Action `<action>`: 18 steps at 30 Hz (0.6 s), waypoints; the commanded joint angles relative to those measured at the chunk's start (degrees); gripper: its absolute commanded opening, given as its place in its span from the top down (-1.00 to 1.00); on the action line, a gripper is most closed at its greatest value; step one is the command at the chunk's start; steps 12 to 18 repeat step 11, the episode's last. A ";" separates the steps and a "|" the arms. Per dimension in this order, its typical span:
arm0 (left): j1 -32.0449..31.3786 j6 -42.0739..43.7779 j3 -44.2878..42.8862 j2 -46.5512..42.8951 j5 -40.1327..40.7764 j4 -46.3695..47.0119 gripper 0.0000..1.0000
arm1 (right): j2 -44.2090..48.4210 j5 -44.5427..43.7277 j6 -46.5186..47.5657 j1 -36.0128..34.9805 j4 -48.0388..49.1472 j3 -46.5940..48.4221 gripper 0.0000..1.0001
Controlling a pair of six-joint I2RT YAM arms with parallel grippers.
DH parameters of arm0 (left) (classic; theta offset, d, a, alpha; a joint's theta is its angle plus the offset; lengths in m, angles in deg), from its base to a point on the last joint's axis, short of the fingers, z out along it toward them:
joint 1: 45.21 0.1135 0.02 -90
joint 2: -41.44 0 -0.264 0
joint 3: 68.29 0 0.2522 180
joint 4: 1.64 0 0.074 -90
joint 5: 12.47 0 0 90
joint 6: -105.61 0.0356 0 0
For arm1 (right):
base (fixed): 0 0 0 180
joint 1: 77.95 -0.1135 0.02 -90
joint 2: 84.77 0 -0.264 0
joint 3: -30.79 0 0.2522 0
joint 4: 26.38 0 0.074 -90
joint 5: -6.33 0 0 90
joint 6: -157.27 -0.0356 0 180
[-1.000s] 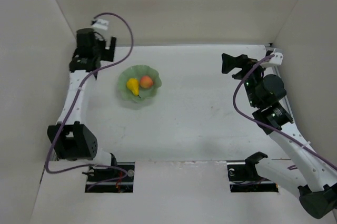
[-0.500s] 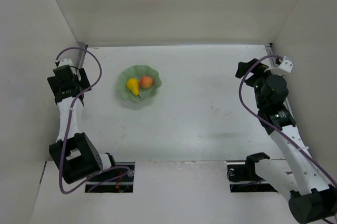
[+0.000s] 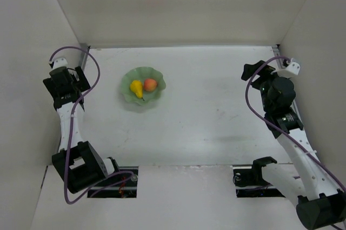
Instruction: Place and organize the fake fruits in the fruit bowl
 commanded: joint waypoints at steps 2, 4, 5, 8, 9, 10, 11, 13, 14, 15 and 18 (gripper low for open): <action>0.21 -1.46 0.29 -0.82 -1.78 1.73 -0.96 | 0.83 0.46 -0.83 0.10 0.71 -0.62 -1.00; 0.21 -1.55 0.38 -0.74 -2.05 1.72 -0.95 | 0.83 0.46 -0.83 0.10 0.62 -0.62 -1.00; 0.21 -1.55 0.38 -0.74 -2.14 1.72 -0.93 | 0.83 0.46 -0.83 0.10 0.53 -0.53 -1.00; 0.29 -0.67 -0.23 -0.65 -3.54 0.50 -0.88 | 0.48 0.46 -0.83 0.10 0.79 -0.53 -1.00; 0.38 -0.67 -0.76 -0.47 -4.50 -0.29 -0.88 | 0.22 0.46 -0.83 0.10 0.88 -0.53 -1.00; 0.56 -0.76 -1.20 -0.47 -5.64 -0.91 -0.89 | -0.13 0.46 -0.83 0.10 0.97 -0.35 -1.00; 0.56 -0.59 -1.29 -0.65 -6.96 -1.26 -0.90 | -0.57 0.46 -0.83 0.10 0.97 -0.09 -1.00; 0.56 -0.59 -1.29 -0.65 -6.96 -1.26 -0.90 | -0.57 0.46 -0.83 0.10 0.97 -0.09 -1.00; 0.56 -0.59 -1.29 -0.65 -6.96 -1.26 -0.90 | -0.57 0.46 -0.83 0.10 0.97 -0.09 -1.00; 0.56 -0.59 -1.29 -0.65 -6.96 -1.26 -0.90 | -0.57 0.46 -0.83 0.10 0.97 -0.09 -1.00; 0.56 -0.59 -1.29 -0.65 -6.96 -1.26 -0.90 | -0.57 0.46 -0.83 0.10 0.97 -0.09 -1.00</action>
